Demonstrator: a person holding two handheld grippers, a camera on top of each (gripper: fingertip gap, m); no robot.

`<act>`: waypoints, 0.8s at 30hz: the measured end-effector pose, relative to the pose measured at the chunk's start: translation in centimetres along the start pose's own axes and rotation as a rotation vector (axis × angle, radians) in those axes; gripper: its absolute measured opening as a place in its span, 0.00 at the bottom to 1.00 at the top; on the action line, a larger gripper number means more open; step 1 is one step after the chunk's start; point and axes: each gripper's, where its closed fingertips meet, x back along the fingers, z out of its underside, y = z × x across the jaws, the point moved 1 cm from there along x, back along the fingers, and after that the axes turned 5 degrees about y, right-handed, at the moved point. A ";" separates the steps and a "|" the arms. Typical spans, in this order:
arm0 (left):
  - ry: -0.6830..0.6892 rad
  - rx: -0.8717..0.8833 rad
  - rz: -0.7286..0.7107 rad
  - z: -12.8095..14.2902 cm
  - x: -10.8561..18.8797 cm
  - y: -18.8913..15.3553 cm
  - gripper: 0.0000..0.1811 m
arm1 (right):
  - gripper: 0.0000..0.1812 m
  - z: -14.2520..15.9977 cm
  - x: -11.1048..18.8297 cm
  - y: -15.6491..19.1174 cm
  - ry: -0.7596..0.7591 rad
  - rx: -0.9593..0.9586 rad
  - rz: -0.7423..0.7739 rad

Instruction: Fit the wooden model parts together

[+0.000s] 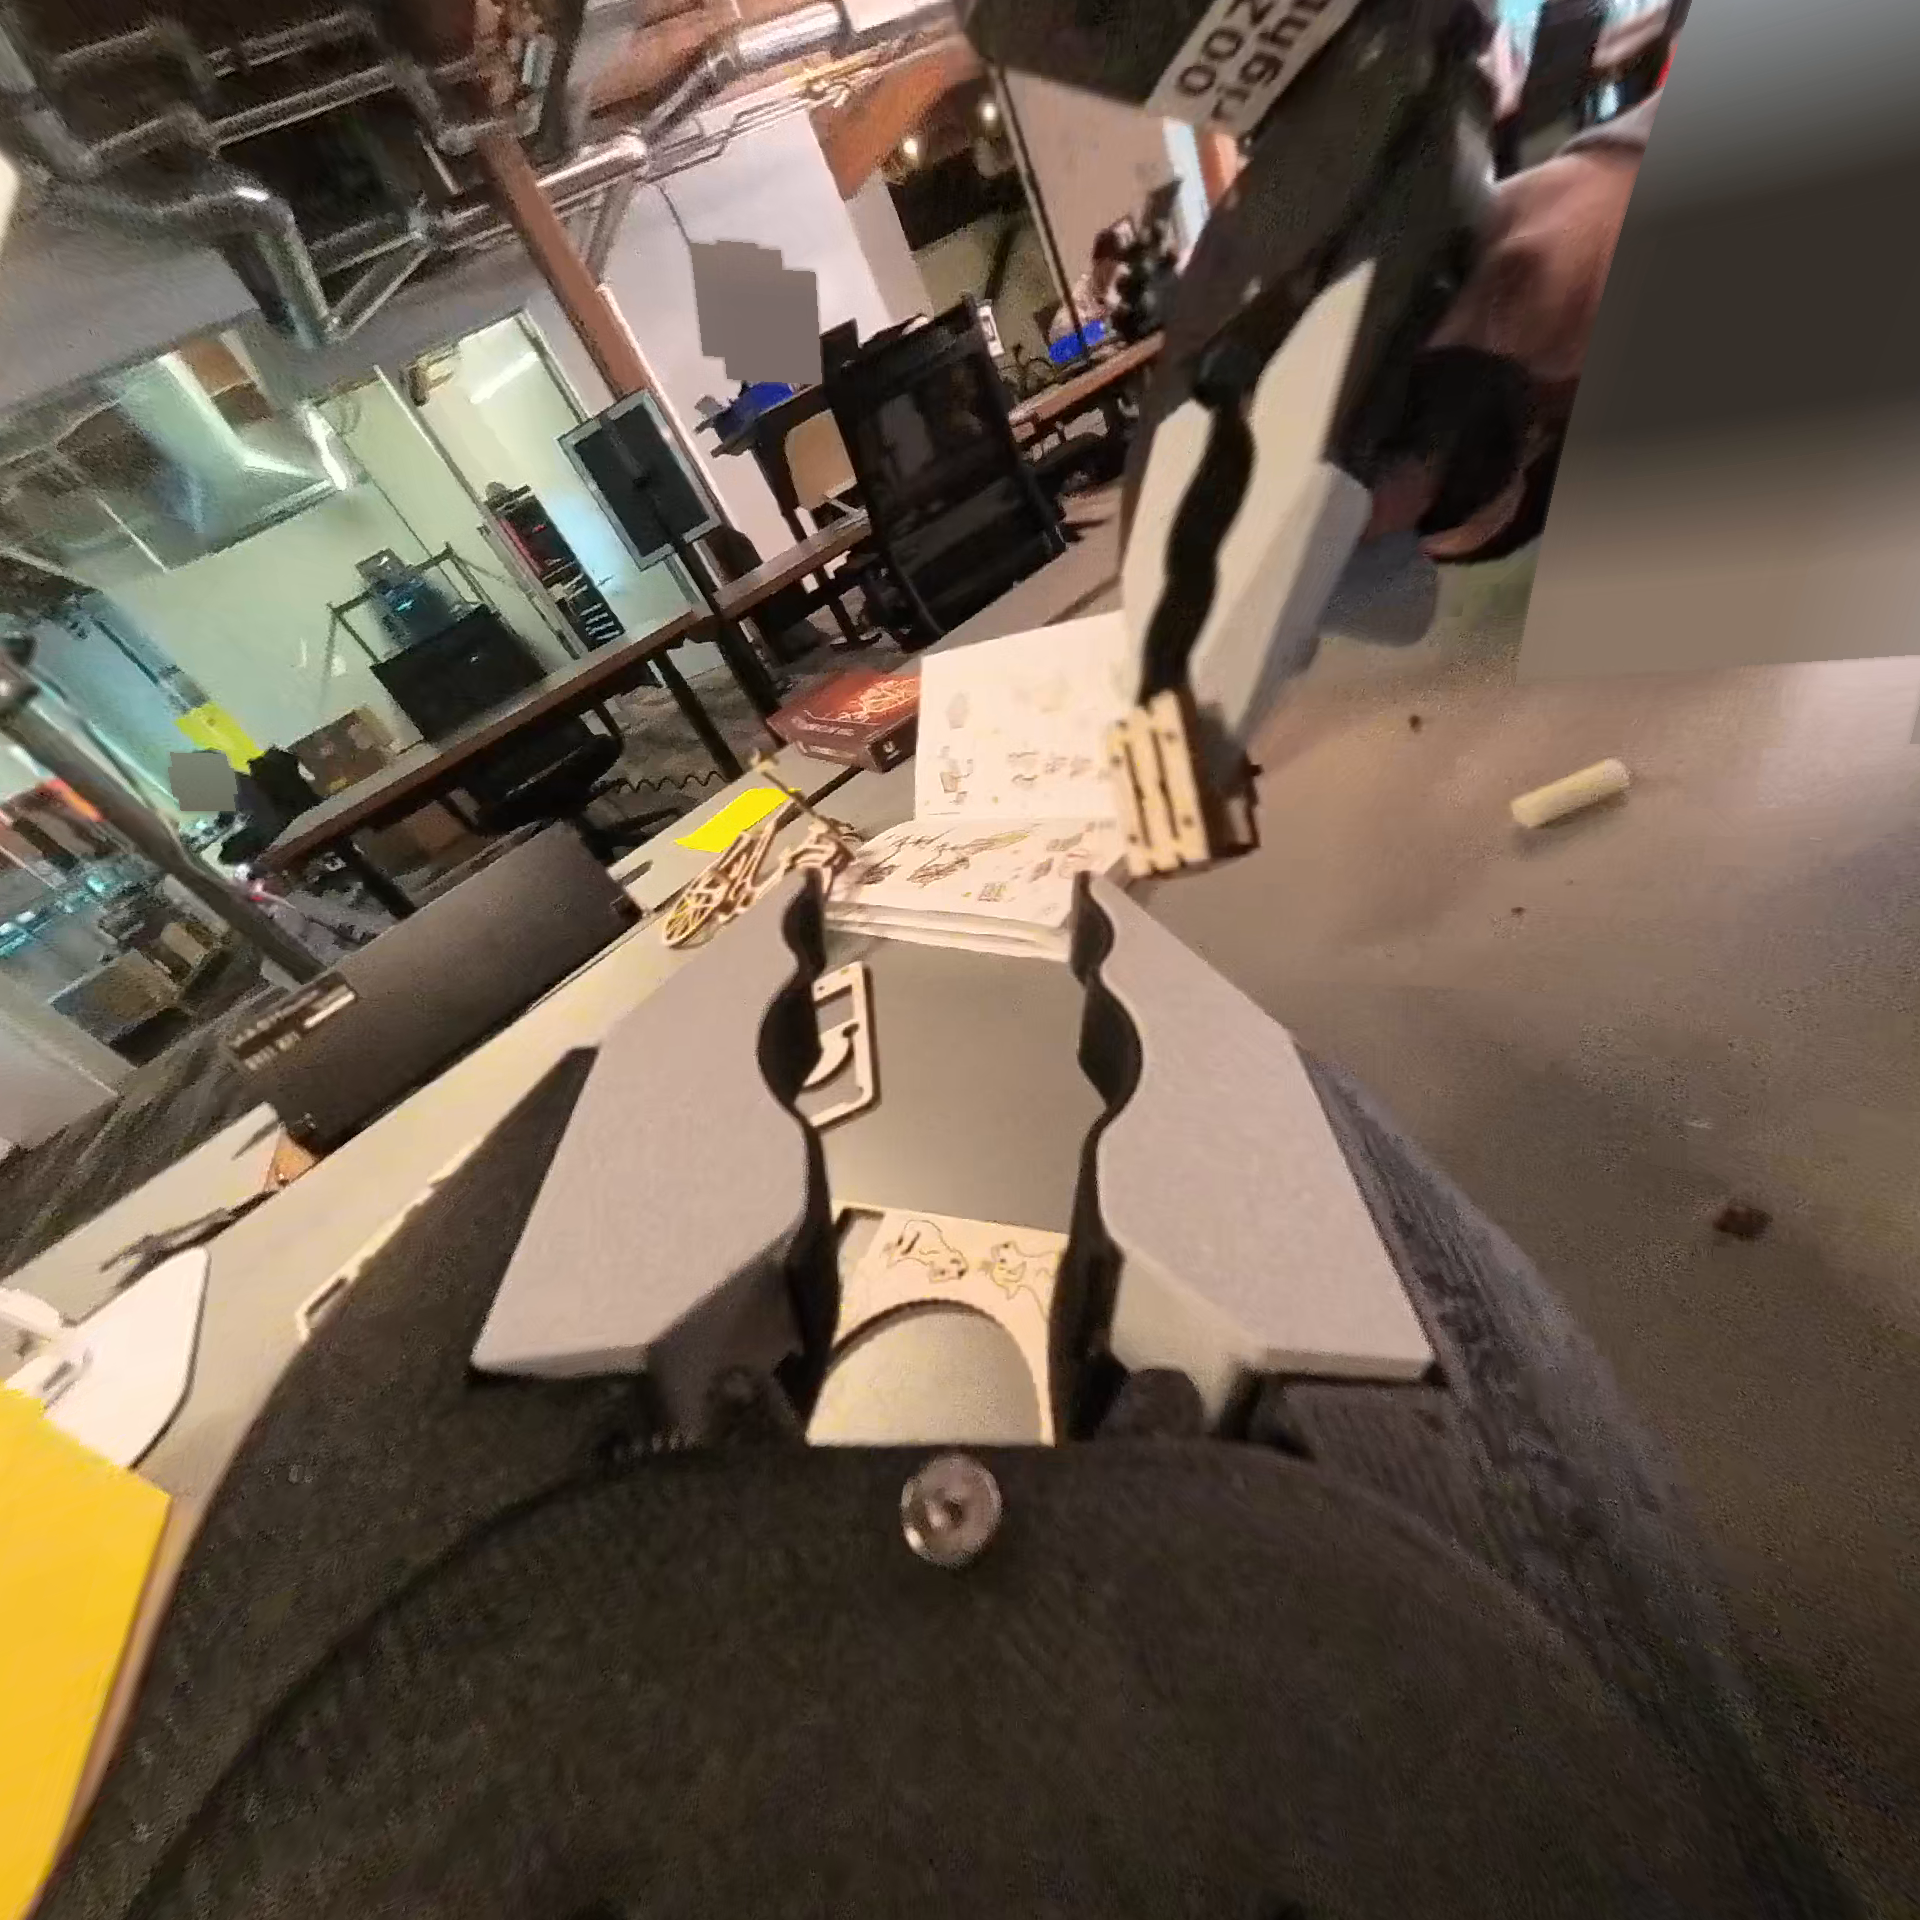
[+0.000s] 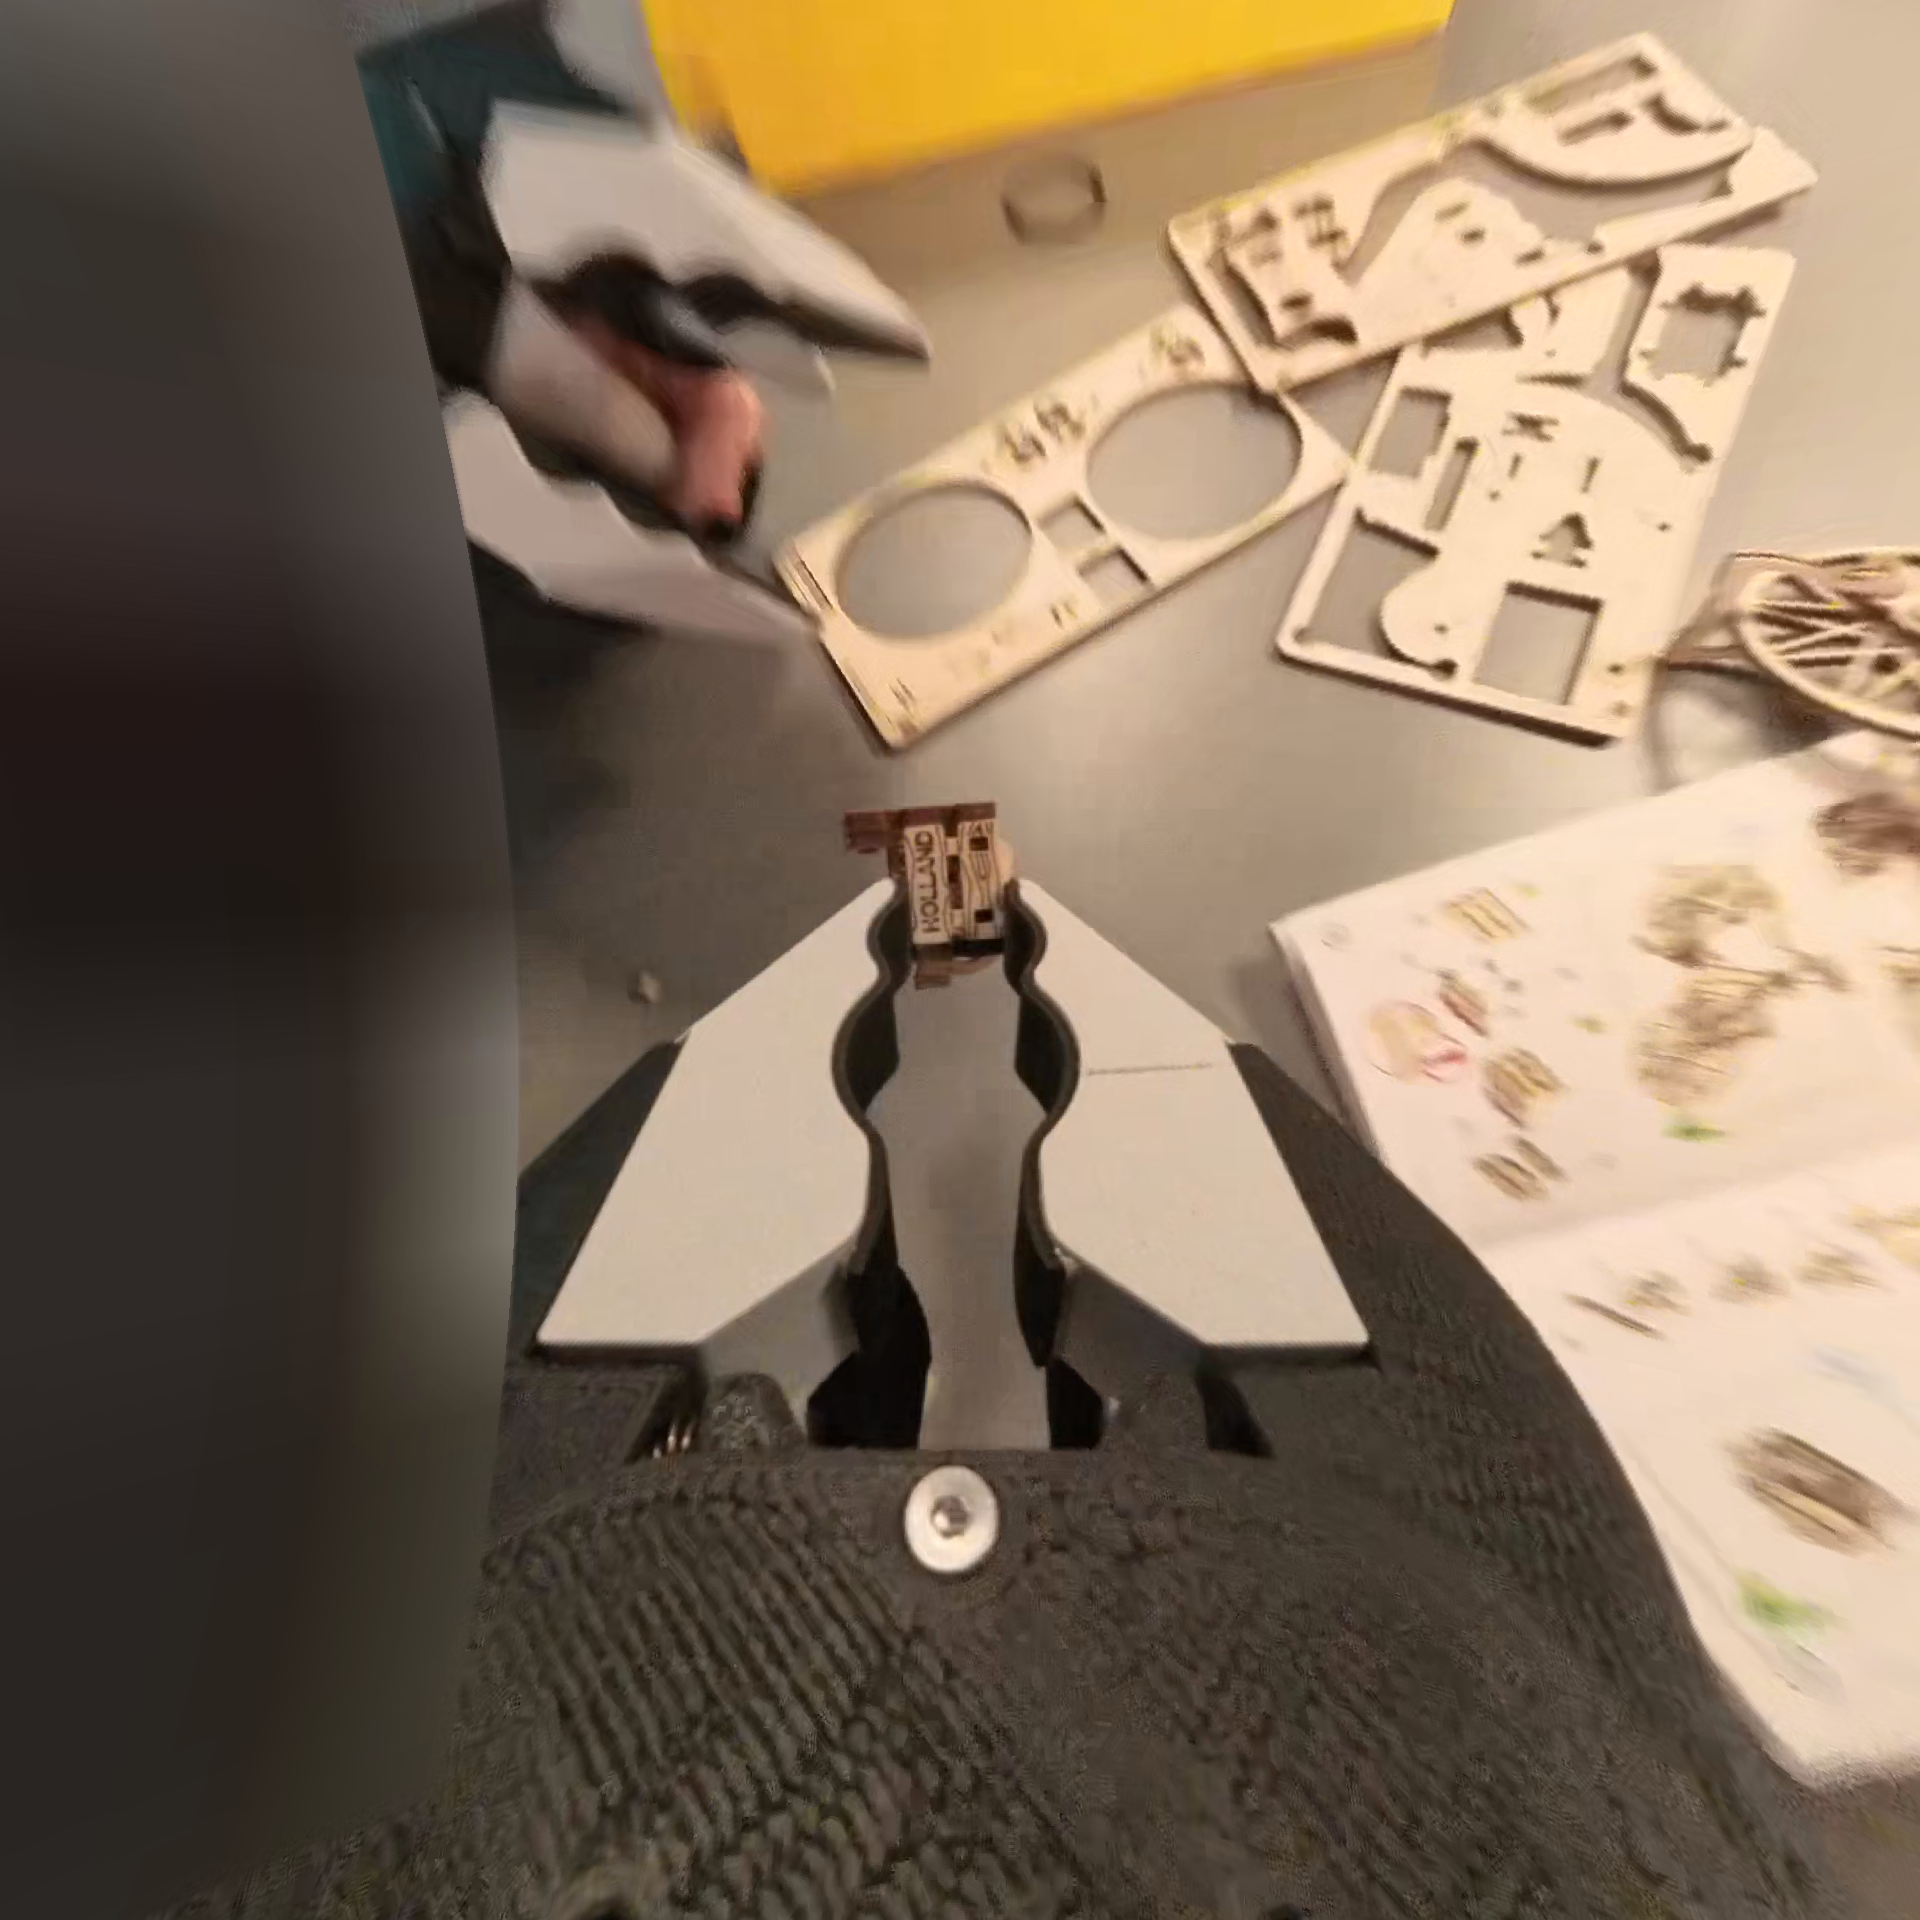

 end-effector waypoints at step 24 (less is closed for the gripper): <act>0.004 0.112 0.049 0.6 0.0 0.0 0.19 | 0.10 4.8 -3.0 0.0 0.484 0.326 0.228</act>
